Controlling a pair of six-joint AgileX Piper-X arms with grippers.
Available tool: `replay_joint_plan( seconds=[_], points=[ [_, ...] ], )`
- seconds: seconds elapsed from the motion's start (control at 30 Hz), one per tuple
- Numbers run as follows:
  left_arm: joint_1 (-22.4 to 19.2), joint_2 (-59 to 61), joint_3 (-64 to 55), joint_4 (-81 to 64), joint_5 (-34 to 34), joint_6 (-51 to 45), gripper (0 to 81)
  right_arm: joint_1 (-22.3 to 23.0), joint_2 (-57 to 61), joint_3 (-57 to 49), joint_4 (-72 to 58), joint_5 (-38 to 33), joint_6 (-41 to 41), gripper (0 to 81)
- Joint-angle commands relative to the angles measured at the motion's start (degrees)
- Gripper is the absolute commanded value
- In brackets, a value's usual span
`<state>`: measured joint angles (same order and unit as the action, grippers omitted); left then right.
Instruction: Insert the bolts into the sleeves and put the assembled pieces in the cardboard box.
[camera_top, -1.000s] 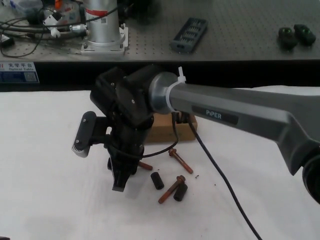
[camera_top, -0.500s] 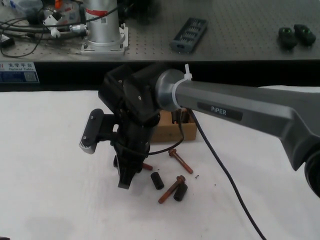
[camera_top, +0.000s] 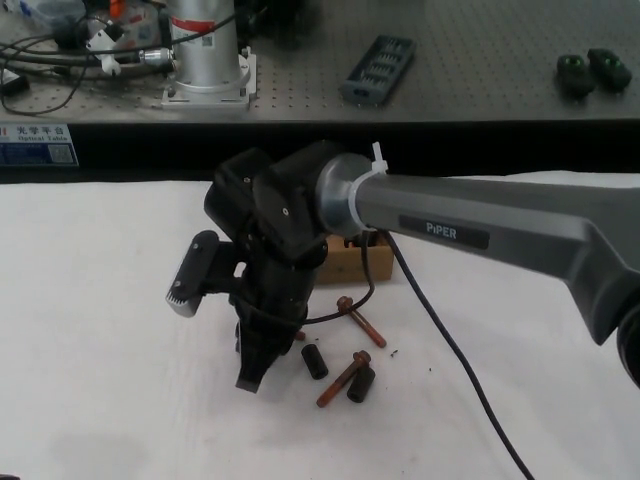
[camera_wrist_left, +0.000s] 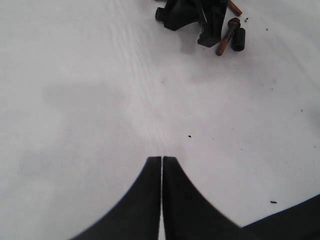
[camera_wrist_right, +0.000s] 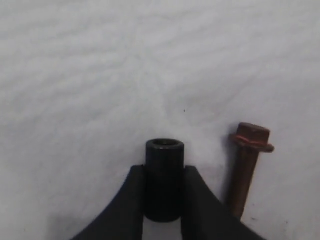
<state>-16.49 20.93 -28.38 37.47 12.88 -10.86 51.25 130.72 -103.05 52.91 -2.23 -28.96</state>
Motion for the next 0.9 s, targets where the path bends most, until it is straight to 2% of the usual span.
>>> replay_joint_plan(
  seconds=[0.0,0.13,0.37,0.47,0.53,0.67,0.73,0.87],
  points=[
    [0.16,-0.41,-0.01,0.27,-0.26,-0.30,0.6,0.39,-1.34,0.62,2.70,-3.72,4.79,3.7],
    [0.16,-0.41,-0.01,0.24,0.20,-0.30,0.6,0.59,-3.61,0.62,3.45,-7.49,10.86,3.7],
    [0.16,0.98,-0.01,-0.33,7.40,3.61,0.6,0.87,-12.11,0.78,4.57,-7.67,18.28,3.9],
    [0.16,3.54,-0.01,-2.32,7.44,3.47,0.6,0.62,-16.53,1.61,5.17,-7.34,19.13,3.9],
    [0.16,5.89,-0.01,-5.55,9.07,2.83,0.6,-0.02,-19.29,3.32,5.30,-7.34,19.12,3.9],
    [0.16,10.53,-0.01,-18.47,16.76,0.09,0.6,-2.13,-25.69,8.57,6.18,-5.77,19.12,3.9],
    [0.16,12.58,-0.01,-25.93,17.45,-0.40,0.6,-3.41,-29.08,11.62,6.36,-5.09,19.12,3.9],
    [0.16,17.63,-0.01,-34.55,17.43,-11.78,0.6,-6.54,-36.75,17.41,6.32,-4.80,19.29,3.9]
  ],
)
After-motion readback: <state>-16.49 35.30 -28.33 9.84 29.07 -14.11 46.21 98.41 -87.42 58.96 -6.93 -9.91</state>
